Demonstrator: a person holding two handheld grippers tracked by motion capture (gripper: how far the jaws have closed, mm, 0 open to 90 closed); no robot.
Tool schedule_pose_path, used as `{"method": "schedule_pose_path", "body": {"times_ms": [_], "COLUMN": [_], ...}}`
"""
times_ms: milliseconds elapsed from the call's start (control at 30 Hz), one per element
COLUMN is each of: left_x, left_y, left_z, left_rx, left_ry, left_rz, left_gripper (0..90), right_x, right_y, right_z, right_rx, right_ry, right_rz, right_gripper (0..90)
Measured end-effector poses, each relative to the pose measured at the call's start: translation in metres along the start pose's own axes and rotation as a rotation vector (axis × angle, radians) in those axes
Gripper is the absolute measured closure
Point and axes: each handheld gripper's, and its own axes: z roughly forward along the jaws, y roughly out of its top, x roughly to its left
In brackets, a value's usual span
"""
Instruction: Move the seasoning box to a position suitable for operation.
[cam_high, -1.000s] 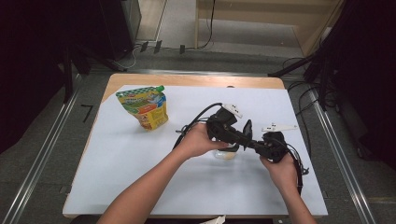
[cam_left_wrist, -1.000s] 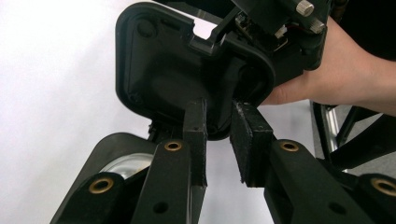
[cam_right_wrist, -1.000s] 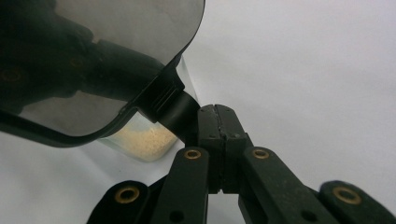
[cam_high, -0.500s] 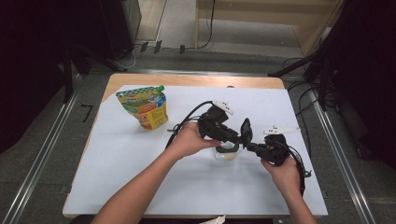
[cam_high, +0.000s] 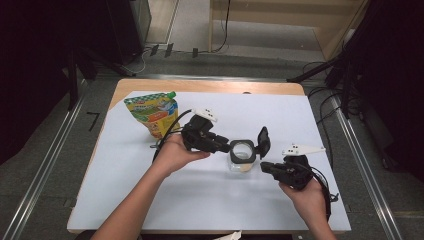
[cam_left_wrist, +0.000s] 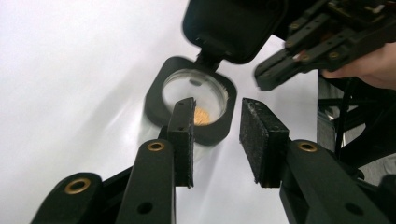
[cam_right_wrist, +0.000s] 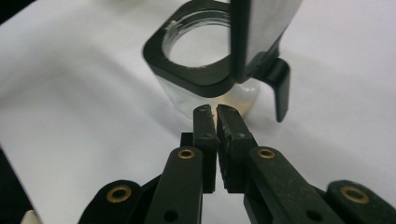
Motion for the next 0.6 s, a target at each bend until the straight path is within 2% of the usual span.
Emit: {"method": "schedule_pose_path", "body": {"times_ms": [67, 133, 167, 233, 367, 600], "left_x": [0.004, 0.007, 0.008, 0.012, 0.018, 0.024], "left_y": [-0.004, -0.007, -0.008, -0.011, -0.019, -0.028], "left_z": [-0.005, -0.01, -0.013, -0.017, -0.027, -0.037], "left_rx": [0.0, 0.008, 0.004, 0.018, -0.012, -0.009], "left_ry": [-0.001, 0.008, 0.001, -0.014, 0.014, 0.047], "left_rz": [-0.021, -0.018, -0.016, -0.035, -0.048, -0.064], "left_gripper": [63.8, 61.7, 61.0, 57.9, 54.5, 47.6], "right_x": [0.006, 0.012, 0.015, 0.02, 0.029, 0.042], "right_y": [-0.001, -0.001, -0.001, 0.0, 0.001, 0.004], "right_z": [-0.002, -0.002, -0.001, 0.001, 0.008, 0.018], "right_rx": [-0.004, -0.005, -0.002, 0.002, 0.009, -0.002], "right_ry": [0.014, 0.024, 0.029, 0.041, 0.066, 0.103], "right_rz": [-0.004, -0.018, -0.027, -0.046, -0.081, -0.138], "right_gripper": [85.2, 83.0, 82.0, 80.3, 72.1, 61.6]}}
